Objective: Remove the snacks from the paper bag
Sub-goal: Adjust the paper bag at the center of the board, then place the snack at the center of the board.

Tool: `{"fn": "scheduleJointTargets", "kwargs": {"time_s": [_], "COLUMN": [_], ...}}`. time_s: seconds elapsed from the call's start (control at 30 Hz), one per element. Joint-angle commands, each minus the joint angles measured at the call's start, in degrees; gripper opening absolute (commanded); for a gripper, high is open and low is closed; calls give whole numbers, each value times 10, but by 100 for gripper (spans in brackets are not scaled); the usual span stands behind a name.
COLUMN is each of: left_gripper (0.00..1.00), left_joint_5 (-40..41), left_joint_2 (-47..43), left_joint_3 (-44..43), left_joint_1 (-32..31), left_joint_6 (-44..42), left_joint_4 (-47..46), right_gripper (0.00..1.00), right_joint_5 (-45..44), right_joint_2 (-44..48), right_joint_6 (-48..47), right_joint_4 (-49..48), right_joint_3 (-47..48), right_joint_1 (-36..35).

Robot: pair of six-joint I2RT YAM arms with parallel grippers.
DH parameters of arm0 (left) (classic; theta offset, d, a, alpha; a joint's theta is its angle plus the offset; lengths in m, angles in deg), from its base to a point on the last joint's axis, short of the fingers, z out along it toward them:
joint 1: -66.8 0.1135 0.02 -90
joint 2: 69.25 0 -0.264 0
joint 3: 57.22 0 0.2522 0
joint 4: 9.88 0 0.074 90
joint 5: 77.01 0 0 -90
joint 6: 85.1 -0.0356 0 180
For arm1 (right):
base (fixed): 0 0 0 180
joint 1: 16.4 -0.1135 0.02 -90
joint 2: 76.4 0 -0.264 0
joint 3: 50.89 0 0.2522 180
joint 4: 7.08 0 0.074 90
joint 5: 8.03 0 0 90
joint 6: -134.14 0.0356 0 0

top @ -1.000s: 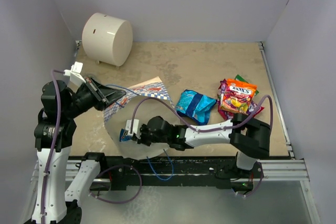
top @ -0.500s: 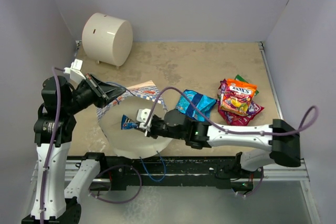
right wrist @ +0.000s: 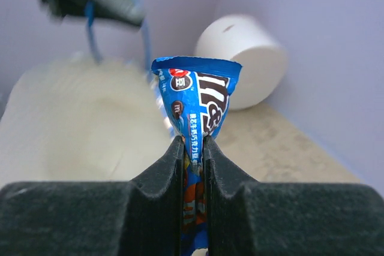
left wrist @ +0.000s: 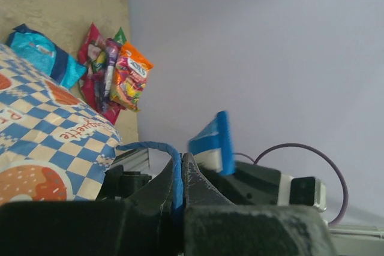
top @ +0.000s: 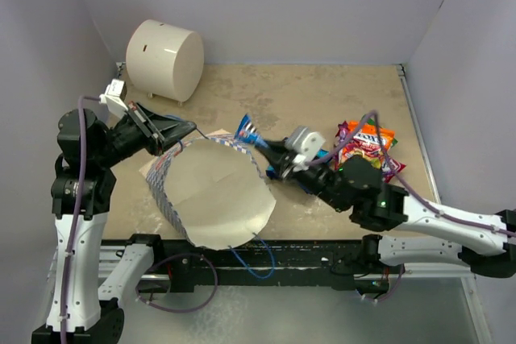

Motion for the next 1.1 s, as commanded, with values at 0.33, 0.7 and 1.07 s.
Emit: {"fn": "scheduleJointTargets", "kwargs": {"time_s": [0.33,0.7,1.07], "left_gripper": [0,0,0], "left_joint_5": [-27,-25,11], "left_joint_2": [12,33,-16], "left_joint_3": [-1,22,69], "left_joint_1": [-1,-1,0], "left_joint_6": [192,199,0], "left_joint_4": [-195,-240,-56], "right_gripper": [0,0,0], "right_joint_5": [-236,-234,-219], "right_joint_2": [-46,-43,-45], "right_joint_6": [17,95,128], "right_joint_4": [-11,49,70], "right_joint_3": [165,152,140], "right_joint_1": [78,139,158]}}
